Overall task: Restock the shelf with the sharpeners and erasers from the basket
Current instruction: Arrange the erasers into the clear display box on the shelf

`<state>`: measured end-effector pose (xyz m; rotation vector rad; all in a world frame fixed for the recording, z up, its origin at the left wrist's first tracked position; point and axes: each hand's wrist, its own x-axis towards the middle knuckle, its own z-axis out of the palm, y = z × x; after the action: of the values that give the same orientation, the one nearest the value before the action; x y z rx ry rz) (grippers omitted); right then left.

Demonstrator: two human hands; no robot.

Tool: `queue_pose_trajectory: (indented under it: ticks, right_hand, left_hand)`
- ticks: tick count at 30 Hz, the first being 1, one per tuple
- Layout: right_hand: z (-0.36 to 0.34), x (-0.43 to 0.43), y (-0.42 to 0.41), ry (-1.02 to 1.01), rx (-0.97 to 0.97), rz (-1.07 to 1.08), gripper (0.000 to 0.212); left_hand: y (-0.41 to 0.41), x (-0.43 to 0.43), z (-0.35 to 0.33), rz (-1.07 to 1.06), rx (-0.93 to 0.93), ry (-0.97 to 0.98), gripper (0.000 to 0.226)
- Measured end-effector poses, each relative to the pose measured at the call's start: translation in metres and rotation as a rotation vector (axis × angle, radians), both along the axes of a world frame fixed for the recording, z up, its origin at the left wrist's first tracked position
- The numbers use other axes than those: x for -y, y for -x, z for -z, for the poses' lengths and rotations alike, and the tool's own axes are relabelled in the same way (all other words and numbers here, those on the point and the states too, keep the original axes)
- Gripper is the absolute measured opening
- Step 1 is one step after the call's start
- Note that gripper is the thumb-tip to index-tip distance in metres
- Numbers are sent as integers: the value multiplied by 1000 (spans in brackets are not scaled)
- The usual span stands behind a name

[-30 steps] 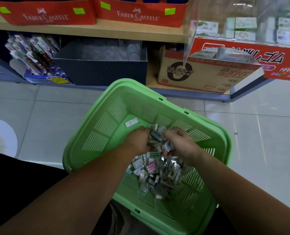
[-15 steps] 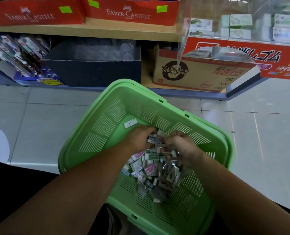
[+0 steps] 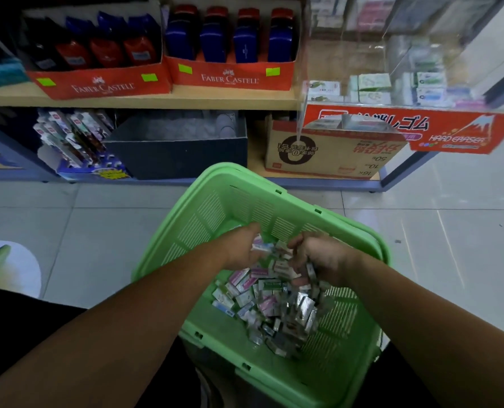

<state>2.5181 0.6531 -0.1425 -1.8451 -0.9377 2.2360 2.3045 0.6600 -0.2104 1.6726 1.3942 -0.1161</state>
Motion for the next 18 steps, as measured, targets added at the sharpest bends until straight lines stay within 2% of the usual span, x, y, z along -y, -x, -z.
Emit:
queue_pose_trajectory:
  ticks: [4, 8, 11, 14, 18]
  right_hand:
    - [-48, -10, 10, -98, 55, -58, 33]
    - [-105, -17, 13, -366, 255, -152, 21]
    - [-153, -28, 2, -458, 337, -255, 18]
    - [-194, -41, -3, -414, 191, -325, 18]
    - [-218, -52, 4, -419, 22, -201, 13]
  left_hand:
    - [0, 3, -63, -33, 68, -27, 46]
    - [4, 2, -136, -63, 163, -79, 34]
    - [10, -2, -190, -111, 292, -94, 39]
    - [11, -6, -235, -178, 440, -97, 27]
    - [8, -11, -257, -320, 597, -46, 28]
